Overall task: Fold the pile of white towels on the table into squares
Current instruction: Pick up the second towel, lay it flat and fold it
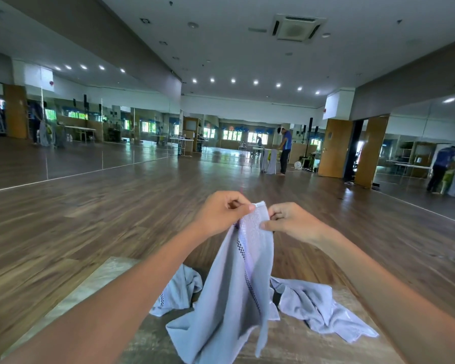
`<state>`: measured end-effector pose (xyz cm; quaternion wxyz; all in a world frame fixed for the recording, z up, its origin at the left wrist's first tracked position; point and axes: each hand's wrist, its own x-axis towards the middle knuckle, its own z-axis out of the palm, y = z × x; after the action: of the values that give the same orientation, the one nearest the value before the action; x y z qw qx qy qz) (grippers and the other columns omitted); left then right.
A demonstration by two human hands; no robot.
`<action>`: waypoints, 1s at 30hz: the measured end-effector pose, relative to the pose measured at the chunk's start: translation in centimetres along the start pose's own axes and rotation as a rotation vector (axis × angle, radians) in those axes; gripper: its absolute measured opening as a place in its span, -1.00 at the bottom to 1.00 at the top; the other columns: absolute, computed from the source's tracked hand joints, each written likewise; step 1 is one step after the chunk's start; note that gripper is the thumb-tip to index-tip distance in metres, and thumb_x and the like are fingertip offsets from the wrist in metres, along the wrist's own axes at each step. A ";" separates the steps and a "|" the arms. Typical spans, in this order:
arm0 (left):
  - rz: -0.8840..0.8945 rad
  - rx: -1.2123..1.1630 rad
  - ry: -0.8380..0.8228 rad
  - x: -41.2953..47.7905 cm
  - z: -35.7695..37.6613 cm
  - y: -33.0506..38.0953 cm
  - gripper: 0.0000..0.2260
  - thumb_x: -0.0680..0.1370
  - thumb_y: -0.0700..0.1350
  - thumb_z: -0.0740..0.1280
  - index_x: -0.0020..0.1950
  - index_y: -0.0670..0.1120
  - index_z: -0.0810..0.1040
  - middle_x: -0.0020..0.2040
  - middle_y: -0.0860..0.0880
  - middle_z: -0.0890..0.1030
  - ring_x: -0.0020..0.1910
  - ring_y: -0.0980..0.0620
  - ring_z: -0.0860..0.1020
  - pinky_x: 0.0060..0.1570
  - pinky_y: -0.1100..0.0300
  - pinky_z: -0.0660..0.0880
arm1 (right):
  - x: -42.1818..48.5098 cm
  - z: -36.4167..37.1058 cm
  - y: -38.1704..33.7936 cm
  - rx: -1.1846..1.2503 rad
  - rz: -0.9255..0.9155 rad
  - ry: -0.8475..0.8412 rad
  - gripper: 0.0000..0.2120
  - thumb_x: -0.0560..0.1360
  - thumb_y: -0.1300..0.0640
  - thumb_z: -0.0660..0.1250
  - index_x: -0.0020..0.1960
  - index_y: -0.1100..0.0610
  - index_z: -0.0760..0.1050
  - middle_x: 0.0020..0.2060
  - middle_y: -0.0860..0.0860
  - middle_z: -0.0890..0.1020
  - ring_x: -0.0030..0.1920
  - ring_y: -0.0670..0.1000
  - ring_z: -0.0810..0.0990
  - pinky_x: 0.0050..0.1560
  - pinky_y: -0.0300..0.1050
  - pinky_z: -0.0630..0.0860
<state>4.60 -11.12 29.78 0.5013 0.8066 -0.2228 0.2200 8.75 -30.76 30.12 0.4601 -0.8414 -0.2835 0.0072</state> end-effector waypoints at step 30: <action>-0.068 0.151 0.161 1.3 -9.2 1.5 -0.86 0.55 -0.07 0.32 -0.03 -0.13 0.59 -0.07 -0.15 0.65 0.01 -0.09 0.59 -0.05 0.29 0.45 | -3.2 -5.8 1.6 -0.277 0.142 -0.027 -0.86 0.47 0.15 0.41 -0.08 0.23 0.63 -0.11 0.14 0.69 -0.10 0.03 0.62 -0.03 -0.05 0.50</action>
<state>3.53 -3.59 35.27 0.4624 0.8290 -0.1371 0.2831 8.42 -37.48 31.41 0.3342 -0.9145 -0.2276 0.0119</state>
